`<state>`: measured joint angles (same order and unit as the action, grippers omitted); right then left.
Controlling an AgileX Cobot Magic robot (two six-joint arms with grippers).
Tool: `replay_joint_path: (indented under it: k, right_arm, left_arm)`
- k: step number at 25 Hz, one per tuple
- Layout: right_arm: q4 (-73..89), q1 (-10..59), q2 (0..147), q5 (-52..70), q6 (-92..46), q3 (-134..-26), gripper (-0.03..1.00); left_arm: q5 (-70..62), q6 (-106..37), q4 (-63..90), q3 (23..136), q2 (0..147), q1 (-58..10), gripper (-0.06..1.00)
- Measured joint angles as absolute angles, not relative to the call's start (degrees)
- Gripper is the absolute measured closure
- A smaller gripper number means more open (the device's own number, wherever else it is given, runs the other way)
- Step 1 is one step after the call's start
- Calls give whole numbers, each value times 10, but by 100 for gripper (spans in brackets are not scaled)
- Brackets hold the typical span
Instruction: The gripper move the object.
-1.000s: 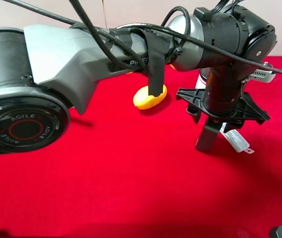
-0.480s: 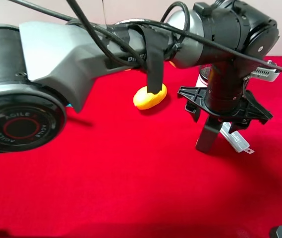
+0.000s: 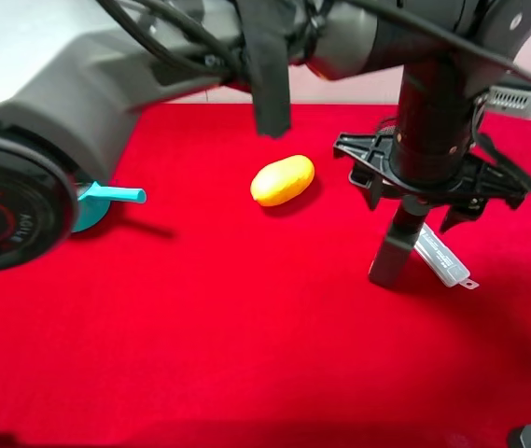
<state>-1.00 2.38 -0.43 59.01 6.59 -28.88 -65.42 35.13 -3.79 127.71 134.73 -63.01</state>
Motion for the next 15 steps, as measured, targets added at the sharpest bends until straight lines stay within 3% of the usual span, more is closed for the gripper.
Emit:
replay_joint_path:
  k: [15]
  right_arm:
    - [-8,24,-4,590,66,-289,27]
  left_arm:
    - [-675,296,-38,1333,1297,-630,24]
